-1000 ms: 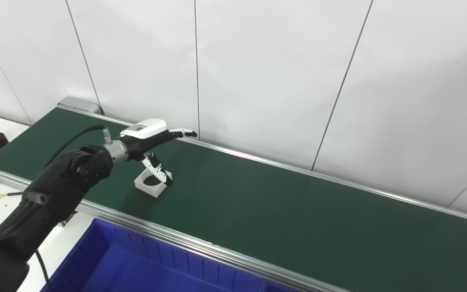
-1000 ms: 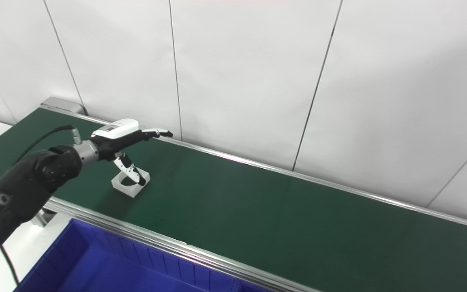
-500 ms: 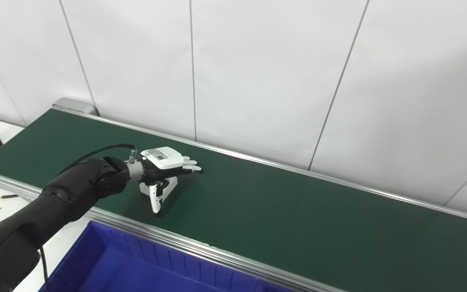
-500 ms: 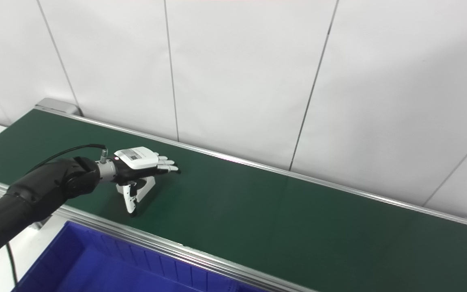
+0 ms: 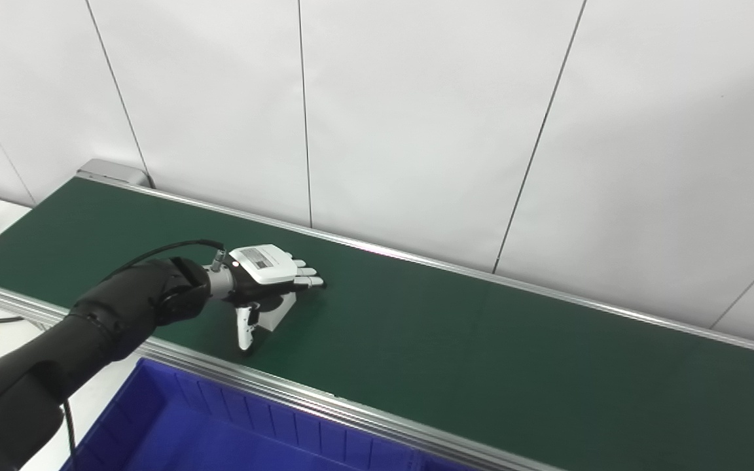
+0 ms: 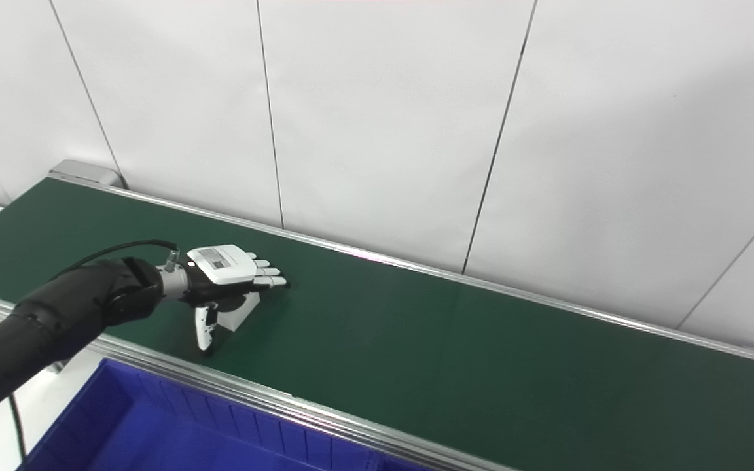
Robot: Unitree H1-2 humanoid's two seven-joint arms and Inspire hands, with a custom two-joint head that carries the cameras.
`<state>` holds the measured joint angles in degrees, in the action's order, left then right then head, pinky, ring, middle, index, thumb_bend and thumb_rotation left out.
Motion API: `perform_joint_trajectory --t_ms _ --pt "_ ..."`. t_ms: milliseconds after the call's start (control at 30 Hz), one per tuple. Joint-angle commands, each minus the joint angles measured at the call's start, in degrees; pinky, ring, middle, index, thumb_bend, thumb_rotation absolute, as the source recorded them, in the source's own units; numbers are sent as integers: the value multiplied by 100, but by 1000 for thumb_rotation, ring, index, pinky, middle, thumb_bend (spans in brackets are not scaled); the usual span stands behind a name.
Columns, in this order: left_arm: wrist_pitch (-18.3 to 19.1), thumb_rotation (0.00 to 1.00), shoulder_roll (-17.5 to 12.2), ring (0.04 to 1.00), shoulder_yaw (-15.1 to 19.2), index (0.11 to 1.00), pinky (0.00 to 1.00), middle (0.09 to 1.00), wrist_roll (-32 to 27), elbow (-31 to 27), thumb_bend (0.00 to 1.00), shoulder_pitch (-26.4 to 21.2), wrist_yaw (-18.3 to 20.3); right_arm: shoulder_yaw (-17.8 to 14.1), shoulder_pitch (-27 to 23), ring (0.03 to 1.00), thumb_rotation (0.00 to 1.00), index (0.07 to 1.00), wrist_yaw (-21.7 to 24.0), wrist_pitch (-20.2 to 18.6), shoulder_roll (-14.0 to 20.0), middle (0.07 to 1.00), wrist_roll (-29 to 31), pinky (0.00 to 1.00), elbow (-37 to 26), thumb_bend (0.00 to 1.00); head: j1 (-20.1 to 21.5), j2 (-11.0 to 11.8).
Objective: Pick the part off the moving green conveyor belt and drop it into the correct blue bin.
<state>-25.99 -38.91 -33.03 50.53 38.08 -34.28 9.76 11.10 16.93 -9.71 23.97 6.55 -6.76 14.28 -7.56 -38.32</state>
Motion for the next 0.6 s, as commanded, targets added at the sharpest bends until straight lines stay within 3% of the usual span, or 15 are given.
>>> perform_joint_trajectory --t_ms 0,67,100,133,267,300,333,367,467,567 --pt "63 3 -177 1000 2 918 974 1000 146 162 950 -306 78 -48 39 730 5 851 30 295 -5 800 31 644 -139 675 -11 -7" --pt "50 0 -188 984 -43 882 904 967 173 209 921 -354 112 -62 52 738 6 857 74 295 -2 807 62 657 -151 672 -23 -12" --pt "-7 0 -227 984 -86 881 902 965 140 213 920 -346 -67 -65 58 739 6 857 90 295 2 807 76 657 -160 672 -29 -11" --pt "-50 0 -258 905 -112 824 778 894 120 212 914 -329 -239 -67 60 740 11 857 94 295 6 808 77 656 -163 671 -32 -19" --pt "-92 0 -294 695 -245 695 550 741 101 337 810 -264 -1138 -75 74 736 10 857 75 295 11 807 -5 651 -194 667 -26 -38" --pt "-92 0 -278 632 -289 651 484 689 96 431 595 -267 -1357 -77 80 735 13 857 71 294 9 806 -22 651 -206 666 -26 -38" --pt "-91 0 -261 624 -332 645 474 681 79 515 553 -267 -1555 -84 89 735 13 857 71 293 3 806 -31 651 -218 666 -2 -50" --pt "-91 0 -251 552 -374 577 405 617 64 575 514 -272 -1687 -90 95 734 16 857 74 293 -1 805 -34 651 -226 667 -2 -50" --pt "-92 0 -131 445 -475 535 326 511 -83 937 482 -290 -2147 -94 110 733 11 857 91 293 12 804 -27 648 -246 665 13 -79" --pt "-92 0 -26 424 -707 498 269 496 -86 1358 498 -363 -2720 -121 130 731 8 856 106 293 11 802 2 646 -268 668 13 -93"
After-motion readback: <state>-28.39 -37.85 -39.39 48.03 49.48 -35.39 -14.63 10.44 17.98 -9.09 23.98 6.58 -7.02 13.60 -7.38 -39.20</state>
